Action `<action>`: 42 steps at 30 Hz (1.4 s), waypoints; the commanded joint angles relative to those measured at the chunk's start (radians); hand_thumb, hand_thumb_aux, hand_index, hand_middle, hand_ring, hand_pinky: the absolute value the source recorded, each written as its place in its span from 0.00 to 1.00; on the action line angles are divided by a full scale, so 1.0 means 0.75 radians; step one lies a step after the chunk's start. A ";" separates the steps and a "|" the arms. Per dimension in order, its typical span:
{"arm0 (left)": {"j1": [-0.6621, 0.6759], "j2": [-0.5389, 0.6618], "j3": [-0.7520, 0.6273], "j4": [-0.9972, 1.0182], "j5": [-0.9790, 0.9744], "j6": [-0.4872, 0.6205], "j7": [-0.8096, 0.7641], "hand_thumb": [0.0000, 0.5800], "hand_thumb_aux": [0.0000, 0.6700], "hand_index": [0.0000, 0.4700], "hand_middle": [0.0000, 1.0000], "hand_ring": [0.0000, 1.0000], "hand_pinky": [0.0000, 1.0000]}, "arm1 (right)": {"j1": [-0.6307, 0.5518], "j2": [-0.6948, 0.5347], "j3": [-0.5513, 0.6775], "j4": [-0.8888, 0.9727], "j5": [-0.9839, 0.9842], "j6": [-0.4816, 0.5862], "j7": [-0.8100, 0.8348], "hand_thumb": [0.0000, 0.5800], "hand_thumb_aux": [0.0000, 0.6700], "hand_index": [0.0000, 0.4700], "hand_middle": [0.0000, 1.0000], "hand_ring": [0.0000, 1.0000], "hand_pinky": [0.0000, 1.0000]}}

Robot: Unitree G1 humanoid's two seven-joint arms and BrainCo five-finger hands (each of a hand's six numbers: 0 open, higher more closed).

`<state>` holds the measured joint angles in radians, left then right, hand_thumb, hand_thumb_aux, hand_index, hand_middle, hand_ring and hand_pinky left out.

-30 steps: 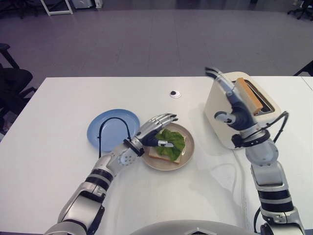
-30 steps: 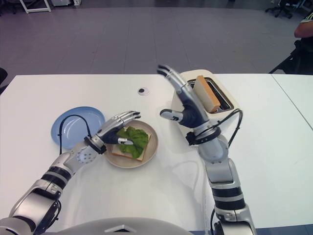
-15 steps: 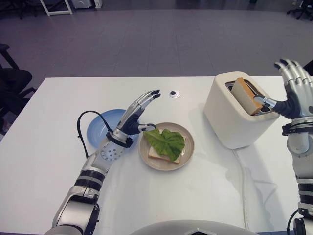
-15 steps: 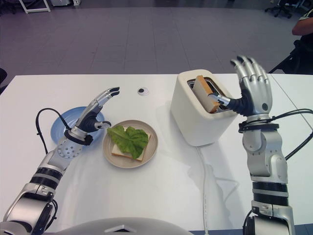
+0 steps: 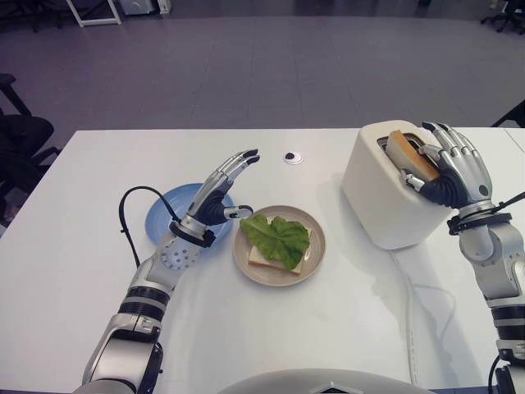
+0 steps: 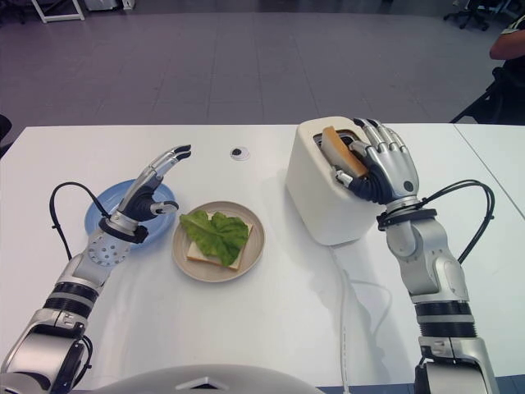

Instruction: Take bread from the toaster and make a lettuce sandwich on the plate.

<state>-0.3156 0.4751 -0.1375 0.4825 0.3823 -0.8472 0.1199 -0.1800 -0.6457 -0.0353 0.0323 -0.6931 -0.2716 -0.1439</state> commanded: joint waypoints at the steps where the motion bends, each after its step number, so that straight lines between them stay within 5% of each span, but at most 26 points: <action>1: 0.002 0.005 0.010 0.017 0.023 0.001 -0.009 0.00 0.00 0.00 0.00 0.00 0.00 | -0.005 0.004 -0.005 -0.021 0.045 -0.017 0.007 1.00 1.00 1.00 0.00 0.00 0.00; 11: -0.004 0.002 0.018 0.030 0.018 -0.014 0.001 0.00 0.00 0.00 0.00 0.00 0.00 | -0.025 0.042 -0.128 -0.113 0.175 -0.046 -0.074 1.00 1.00 1.00 0.02 0.02 0.02; 12: -0.005 0.002 0.022 0.027 0.015 -0.015 0.002 0.00 0.00 0.00 0.00 0.00 0.00 | -0.030 0.052 -0.147 -0.145 0.210 -0.061 -0.078 1.00 1.00 1.00 0.29 0.29 0.29; 13: -0.005 0.002 0.026 0.023 0.011 -0.015 0.002 0.00 0.00 0.00 0.00 0.00 0.00 | -0.032 0.062 -0.159 -0.175 0.250 -0.084 -0.077 1.00 1.00 1.00 0.94 0.94 0.94; 14: -0.005 0.003 0.032 0.021 0.004 -0.017 0.000 0.00 0.00 0.00 0.00 0.00 0.00 | -0.030 0.082 -0.160 -0.223 0.327 -0.114 -0.054 1.00 1.00 1.00 1.00 1.00 1.00; 21: 0.014 -0.001 0.091 -0.019 -0.209 -0.093 -0.088 0.00 0.00 0.00 0.00 0.00 0.00 | -0.040 0.191 -0.062 -0.466 0.699 -0.135 0.175 1.00 1.00 1.00 1.00 1.00 1.00; 28: 0.132 0.002 0.047 -0.311 -0.939 -0.106 -0.483 0.00 0.00 0.00 0.00 0.00 0.00 | 0.009 0.315 0.174 -0.531 0.794 -0.033 0.386 1.00 1.00 1.00 1.00 1.00 1.00; 36: 0.309 0.019 0.065 -0.695 -1.542 0.070 -1.030 0.00 0.00 0.00 0.00 0.00 0.00 | 0.046 0.484 0.444 -0.199 0.700 -0.053 0.482 1.00 1.00 1.00 1.00 1.00 1.00; 42: 0.401 -0.005 0.019 -0.675 -1.378 0.050 -1.351 0.00 0.00 0.00 0.00 0.00 0.00 | -0.014 0.569 0.507 0.168 0.607 -0.159 0.444 1.00 1.00 1.00 1.00 1.00 1.00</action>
<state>-0.0295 0.4727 -0.1079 -0.0610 -0.7368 -0.7925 -0.8480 -0.1598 -0.2282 0.3441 0.0958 -0.2157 -0.3703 0.2012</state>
